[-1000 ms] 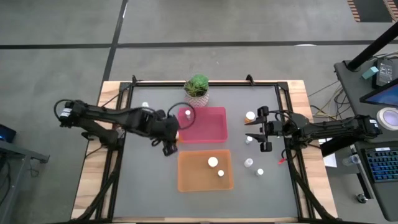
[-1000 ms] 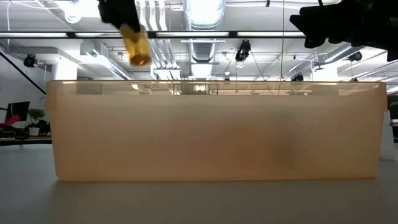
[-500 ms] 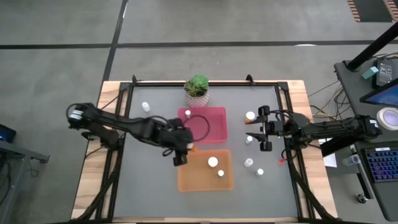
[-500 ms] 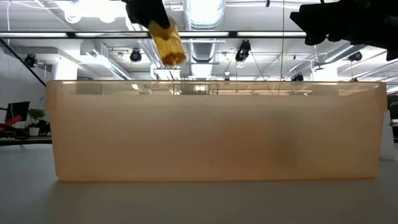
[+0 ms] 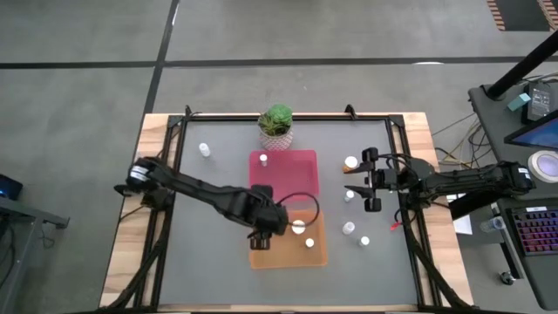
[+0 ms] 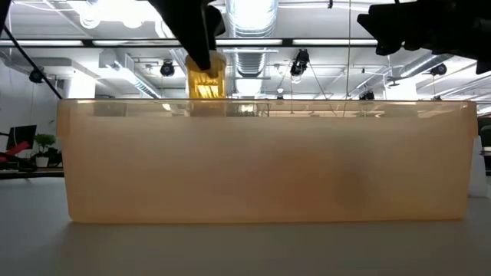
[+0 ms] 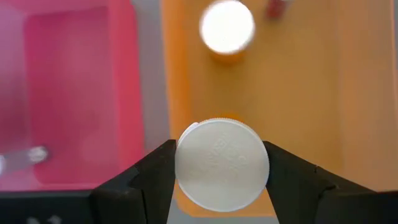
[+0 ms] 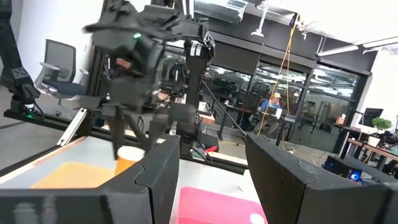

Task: Pick and place medicine bottles into bin by pill shape (circle, oval)
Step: Put the left orange capsule bottle into the orange bin

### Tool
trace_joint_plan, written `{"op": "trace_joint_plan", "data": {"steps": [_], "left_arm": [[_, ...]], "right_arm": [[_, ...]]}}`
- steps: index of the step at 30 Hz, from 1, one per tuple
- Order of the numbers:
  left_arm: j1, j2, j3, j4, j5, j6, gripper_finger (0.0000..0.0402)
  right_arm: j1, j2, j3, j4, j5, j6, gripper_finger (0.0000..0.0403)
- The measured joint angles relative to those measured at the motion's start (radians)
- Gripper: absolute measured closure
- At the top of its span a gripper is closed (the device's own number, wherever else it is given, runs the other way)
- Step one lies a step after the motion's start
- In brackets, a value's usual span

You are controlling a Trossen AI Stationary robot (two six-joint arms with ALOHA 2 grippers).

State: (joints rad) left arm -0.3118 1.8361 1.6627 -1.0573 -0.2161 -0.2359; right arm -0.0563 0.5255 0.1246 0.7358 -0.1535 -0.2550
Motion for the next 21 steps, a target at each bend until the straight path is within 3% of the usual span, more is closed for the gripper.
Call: {"op": "trace_joint_plan", "data": {"steps": [21], "left_arm": [[-0.042,0.116,-0.047,0.098,0.015,-0.080,0.0206]], "right_arm": [[0.000,0.001,0.000,-0.003,-0.002,0.002,0.0225]]}}
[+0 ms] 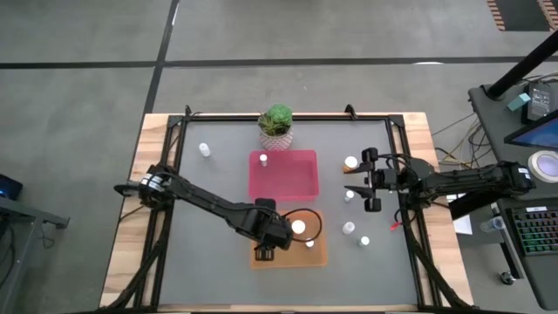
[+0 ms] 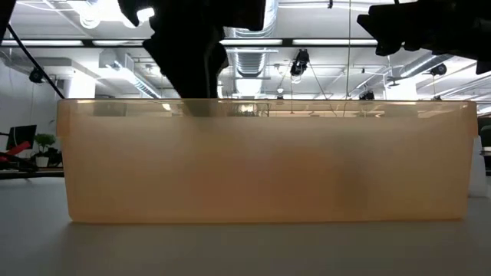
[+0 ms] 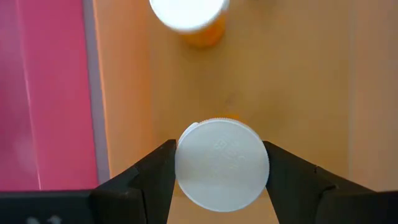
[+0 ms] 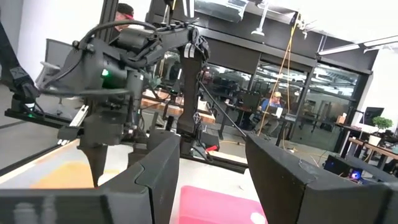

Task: Pick and place medicine bottles into bin by pill shape (circle, oval)
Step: Put the left orange capsule bottle into the orange bin

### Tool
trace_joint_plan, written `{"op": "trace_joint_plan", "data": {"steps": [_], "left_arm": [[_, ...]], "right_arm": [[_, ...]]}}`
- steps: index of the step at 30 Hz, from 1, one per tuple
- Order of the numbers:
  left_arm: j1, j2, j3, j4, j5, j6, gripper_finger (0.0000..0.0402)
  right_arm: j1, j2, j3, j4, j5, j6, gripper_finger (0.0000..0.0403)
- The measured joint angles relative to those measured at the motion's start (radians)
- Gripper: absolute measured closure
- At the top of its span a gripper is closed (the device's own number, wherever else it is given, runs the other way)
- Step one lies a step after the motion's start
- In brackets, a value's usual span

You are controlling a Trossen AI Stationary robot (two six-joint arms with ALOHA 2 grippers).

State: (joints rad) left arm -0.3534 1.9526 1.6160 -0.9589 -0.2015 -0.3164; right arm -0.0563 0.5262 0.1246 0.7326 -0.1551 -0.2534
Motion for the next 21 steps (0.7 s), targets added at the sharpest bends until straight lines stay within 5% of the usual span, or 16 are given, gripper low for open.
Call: {"op": "trace_joint_plan", "data": {"steps": [21], "left_arm": [[0.005,-0.005,-0.102,-0.046,-0.018,-0.045,0.0205]], "right_arm": [[-0.003,0.000,0.000,-0.002,0.000,-0.002,0.0225]]}}
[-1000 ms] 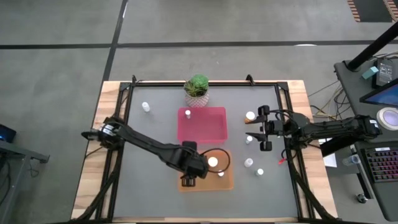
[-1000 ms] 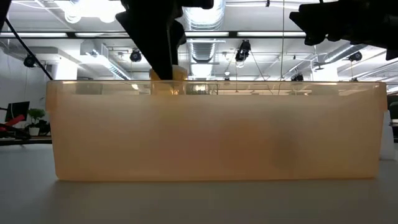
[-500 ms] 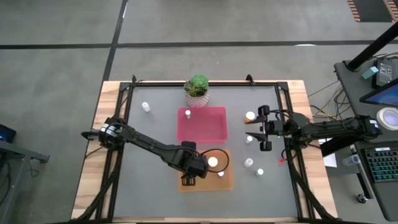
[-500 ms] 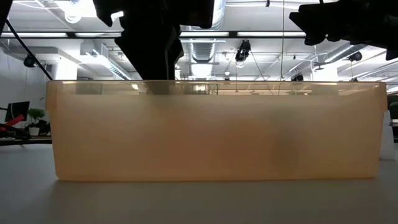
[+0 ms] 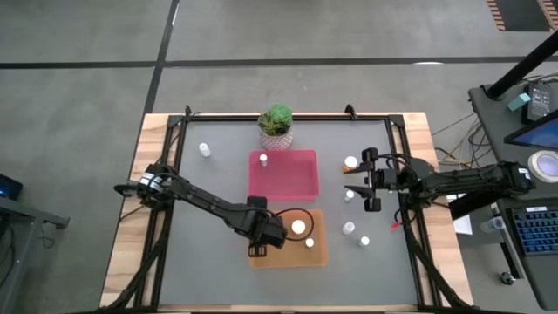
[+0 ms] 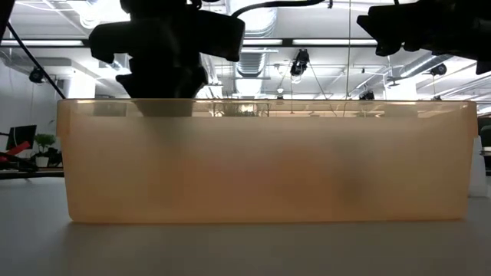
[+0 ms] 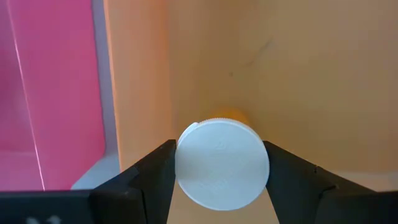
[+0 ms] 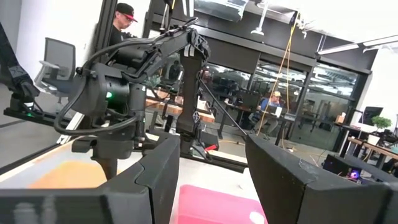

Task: Pick and place medicine bottles into bin by pill shape (circle, oval)
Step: Put the left orange capsule bottle into the orange bin, then put the white capsule bottle into the orange bin

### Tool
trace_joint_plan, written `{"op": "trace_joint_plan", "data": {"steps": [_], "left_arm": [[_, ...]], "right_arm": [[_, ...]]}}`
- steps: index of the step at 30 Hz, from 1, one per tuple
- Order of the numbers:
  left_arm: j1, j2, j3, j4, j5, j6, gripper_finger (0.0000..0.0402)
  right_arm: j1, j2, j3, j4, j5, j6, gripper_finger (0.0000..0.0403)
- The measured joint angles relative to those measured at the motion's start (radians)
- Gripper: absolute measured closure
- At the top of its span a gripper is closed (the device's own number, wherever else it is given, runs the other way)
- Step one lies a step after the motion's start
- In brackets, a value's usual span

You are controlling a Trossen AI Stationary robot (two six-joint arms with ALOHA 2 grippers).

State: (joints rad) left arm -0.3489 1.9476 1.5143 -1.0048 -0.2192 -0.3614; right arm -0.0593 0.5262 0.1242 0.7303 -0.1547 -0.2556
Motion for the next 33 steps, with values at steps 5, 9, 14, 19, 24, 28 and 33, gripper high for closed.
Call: {"op": "trace_joint_plan", "data": {"steps": [5,9,14,19,24,28,33], "left_arm": [[0.000,0.000,-0.001,0.001,0.000,0.000,0.0195],[0.000,0.000,-0.002,0.000,0.000,0.000,0.0188],[0.001,0.001,-0.003,-0.001,0.002,0.001,0.0177],[0.001,0.001,-0.004,-0.001,0.002,0.001,0.0159],[0.001,-0.012,-0.004,-0.001,0.002,0.002,0.0143],[0.001,-0.048,-0.004,-0.009,0.011,0.010,0.0139],[0.001,-0.109,-0.003,-0.008,0.013,0.034,0.0139]], "right_arm": [[0.000,0.000,0.000,0.000,0.000,-0.002,0.0225],[0.000,0.000,0.000,0.000,0.000,-0.002,0.0225],[0.000,0.000,0.000,0.000,0.000,-0.002,0.0225],[0.000,0.000,0.000,0.000,0.000,-0.002,0.0225],[0.000,0.000,0.000,0.000,0.000,-0.002,0.0225],[0.000,0.000,0.000,0.000,0.000,-0.002,0.0225],[0.000,0.000,0.000,0.000,0.000,-0.003,0.0225]]}}
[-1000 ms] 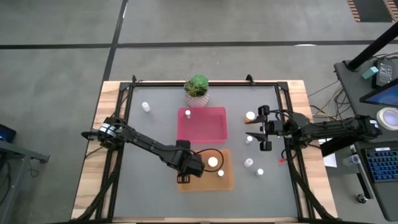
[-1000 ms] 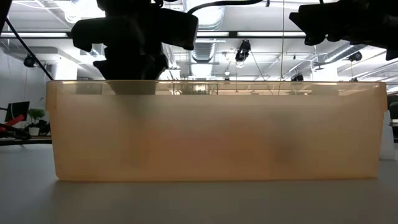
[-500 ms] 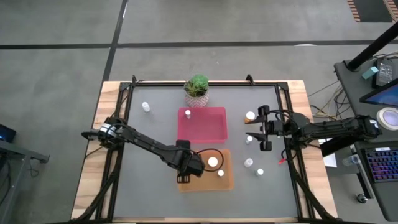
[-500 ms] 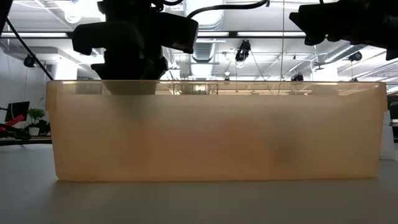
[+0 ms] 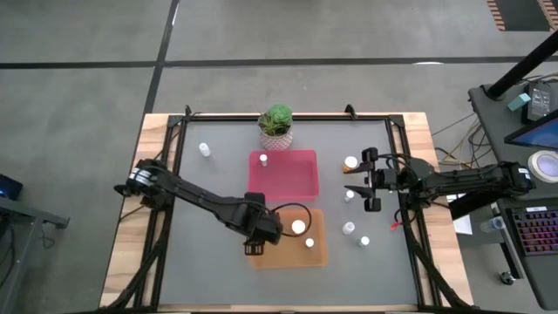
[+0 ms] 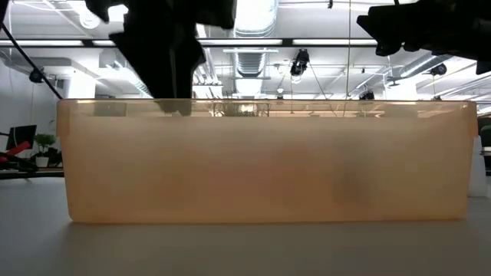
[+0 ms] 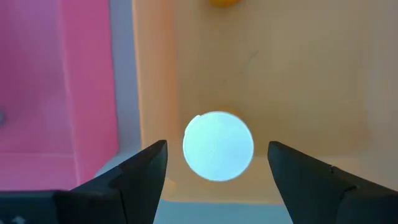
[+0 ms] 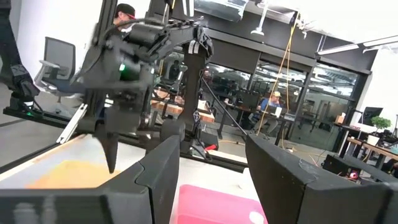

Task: Pick and place medicine bottles into bin by pill shape (circle, oval)
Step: Put the white capsule bottle into the orange bin

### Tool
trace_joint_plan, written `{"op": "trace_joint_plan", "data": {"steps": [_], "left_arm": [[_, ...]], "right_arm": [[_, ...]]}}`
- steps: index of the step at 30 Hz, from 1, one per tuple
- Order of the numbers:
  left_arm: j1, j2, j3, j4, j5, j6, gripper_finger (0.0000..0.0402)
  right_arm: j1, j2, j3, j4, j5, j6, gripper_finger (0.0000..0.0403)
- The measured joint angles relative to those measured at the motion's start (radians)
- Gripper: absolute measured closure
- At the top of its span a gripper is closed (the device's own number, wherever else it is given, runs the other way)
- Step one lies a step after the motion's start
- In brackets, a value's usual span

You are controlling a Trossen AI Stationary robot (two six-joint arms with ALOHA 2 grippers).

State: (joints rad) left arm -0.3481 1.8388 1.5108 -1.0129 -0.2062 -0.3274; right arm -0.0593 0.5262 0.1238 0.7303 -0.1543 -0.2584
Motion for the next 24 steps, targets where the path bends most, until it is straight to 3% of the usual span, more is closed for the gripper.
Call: {"op": "trace_joint_plan", "data": {"steps": [8,14,19,24], "left_arm": [[0.007,-0.106,0.001,0.010,-0.014,0.031,0.0139],[0.026,-0.180,0.001,0.022,-0.094,0.087,0.0139],[0.045,-0.232,0.000,0.099,-0.195,0.193,0.0139],[0.060,-0.277,-0.018,0.242,-0.233,0.348,0.0140]], "right_arm": [[0.000,0.000,0.000,0.000,0.000,0.003,0.0225],[0.000,0.000,0.000,0.000,0.018,0.003,0.0225],[0.000,0.000,0.000,-0.016,0.051,0.004,0.0225],[0.000,0.000,-0.001,-0.029,0.084,0.003,0.0225]]}}
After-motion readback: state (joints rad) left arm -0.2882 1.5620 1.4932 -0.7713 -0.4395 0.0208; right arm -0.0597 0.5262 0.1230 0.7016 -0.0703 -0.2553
